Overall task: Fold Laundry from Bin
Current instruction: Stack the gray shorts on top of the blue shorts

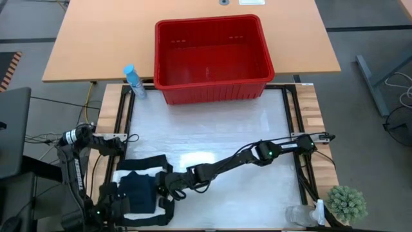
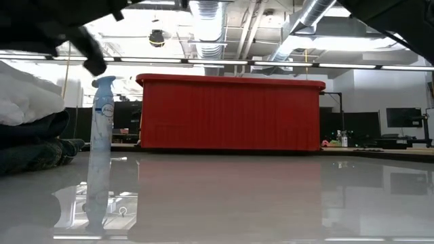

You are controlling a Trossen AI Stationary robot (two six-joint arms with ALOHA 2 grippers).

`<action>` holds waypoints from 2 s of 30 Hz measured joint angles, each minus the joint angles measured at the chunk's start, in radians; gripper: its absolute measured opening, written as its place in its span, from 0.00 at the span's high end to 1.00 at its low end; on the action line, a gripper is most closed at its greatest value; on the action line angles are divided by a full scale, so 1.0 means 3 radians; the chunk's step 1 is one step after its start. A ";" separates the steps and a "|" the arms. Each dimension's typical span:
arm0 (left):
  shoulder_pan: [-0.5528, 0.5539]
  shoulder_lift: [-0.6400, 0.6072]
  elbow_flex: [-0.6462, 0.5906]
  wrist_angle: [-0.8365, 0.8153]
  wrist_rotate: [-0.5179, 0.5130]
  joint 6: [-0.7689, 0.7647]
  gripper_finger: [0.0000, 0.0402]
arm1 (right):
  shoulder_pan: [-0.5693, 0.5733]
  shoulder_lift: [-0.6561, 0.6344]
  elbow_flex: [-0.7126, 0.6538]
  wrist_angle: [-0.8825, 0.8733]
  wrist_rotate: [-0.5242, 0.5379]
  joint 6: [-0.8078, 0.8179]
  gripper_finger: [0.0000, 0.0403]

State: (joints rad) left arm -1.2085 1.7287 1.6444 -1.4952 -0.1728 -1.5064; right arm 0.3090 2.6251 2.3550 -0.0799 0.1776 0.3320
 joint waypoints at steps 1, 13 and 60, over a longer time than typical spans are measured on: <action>-0.0002 0.0000 0.0000 -0.0075 0.0002 -0.0041 0.85 | -0.0006 -0.0046 0.0000 -0.0115 0.0027 0.0000 0.83; -0.0017 -0.0010 0.0000 -0.0049 0.0093 -0.0024 0.65 | -0.0024 -0.0631 0.0000 -0.0599 0.0312 -0.0511 0.83; 0.0139 -0.0097 0.0146 -0.0175 0.0260 0.0104 0.56 | -0.0090 0.0187 0.0000 0.1374 -0.0783 0.0005 0.83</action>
State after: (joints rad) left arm -1.1667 1.6997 1.6880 -1.5477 -0.0949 -1.4753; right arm 0.2820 2.6812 2.3550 0.3323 -0.0573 0.3335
